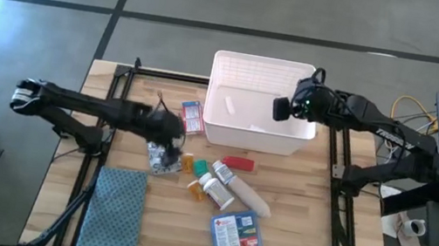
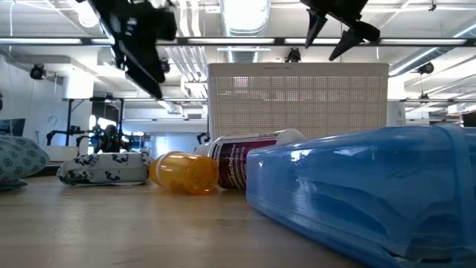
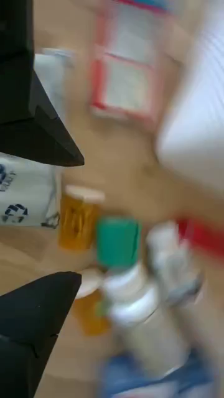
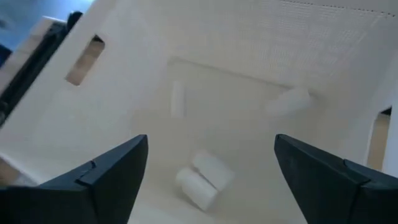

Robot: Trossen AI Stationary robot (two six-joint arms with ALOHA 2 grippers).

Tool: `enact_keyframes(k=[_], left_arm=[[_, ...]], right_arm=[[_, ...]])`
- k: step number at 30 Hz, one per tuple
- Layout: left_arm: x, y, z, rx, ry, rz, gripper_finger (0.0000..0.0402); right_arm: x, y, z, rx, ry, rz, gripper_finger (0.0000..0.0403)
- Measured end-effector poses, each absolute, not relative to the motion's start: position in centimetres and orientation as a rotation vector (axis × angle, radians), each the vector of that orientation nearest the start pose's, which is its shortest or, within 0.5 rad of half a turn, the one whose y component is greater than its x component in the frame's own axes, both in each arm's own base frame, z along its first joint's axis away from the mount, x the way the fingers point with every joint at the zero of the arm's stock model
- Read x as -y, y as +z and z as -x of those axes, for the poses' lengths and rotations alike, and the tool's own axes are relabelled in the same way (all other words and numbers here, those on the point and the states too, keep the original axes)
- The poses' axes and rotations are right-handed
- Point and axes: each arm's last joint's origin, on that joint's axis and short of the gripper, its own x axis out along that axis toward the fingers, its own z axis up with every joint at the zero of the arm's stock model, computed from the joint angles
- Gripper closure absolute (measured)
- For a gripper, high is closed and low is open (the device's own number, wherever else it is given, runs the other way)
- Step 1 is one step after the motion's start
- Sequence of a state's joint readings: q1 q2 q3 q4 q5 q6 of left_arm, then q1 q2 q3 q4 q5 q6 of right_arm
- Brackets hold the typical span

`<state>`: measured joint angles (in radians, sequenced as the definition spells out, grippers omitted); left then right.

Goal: Pick & place medical supplies in basket/bin
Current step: Put the orange medicine bottle into the bin

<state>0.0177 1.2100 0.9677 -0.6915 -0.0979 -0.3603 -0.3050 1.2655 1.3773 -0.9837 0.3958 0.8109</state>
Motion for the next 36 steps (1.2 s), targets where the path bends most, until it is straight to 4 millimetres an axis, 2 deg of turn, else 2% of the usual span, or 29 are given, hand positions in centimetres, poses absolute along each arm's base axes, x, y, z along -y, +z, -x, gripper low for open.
enact_keyframes(k=[5,9,14,18,25,31,36], left_arm=[[0.8,26.0,-24.4,-0.98,0.061,-0.069,0.0132],[1.6,24.2,-25.3,-1.06,-0.182,-0.466,0.0132],[1.6,21.5,-27.5,-1.139,-0.342,-0.688,0.0132],[1.8,19.9,-29.3,-1.191,-0.4,-0.764,0.0132],[1.9,18.3,-32.3,-1.231,-0.404,-0.76,0.0132],[1.9,16.5,-32.0,-1.319,-0.415,-0.725,0.0147],[1.7,16.1,-31.8,-1.359,-0.357,-0.638,0.02]], right_arm=[[8.2,36.9,-22.3,-0.589,-0.973,-0.662,0.0071],[8.2,36.8,-22.3,-0.595,-0.97,-0.655,0.0074],[8.2,36.7,-22.3,-0.6,-0.972,-0.653,0.0074],[8.2,36.4,-22.3,-0.61,-0.975,-0.652,0.0074],[8.2,35.5,-22.3,-0.645,-0.981,-0.651,0.0074],[8.2,34.9,-22.3,-0.664,-0.987,-0.65,0.0074],[8.2,34.9,-22.3,-0.665,-0.986,-0.647,0.0074]])
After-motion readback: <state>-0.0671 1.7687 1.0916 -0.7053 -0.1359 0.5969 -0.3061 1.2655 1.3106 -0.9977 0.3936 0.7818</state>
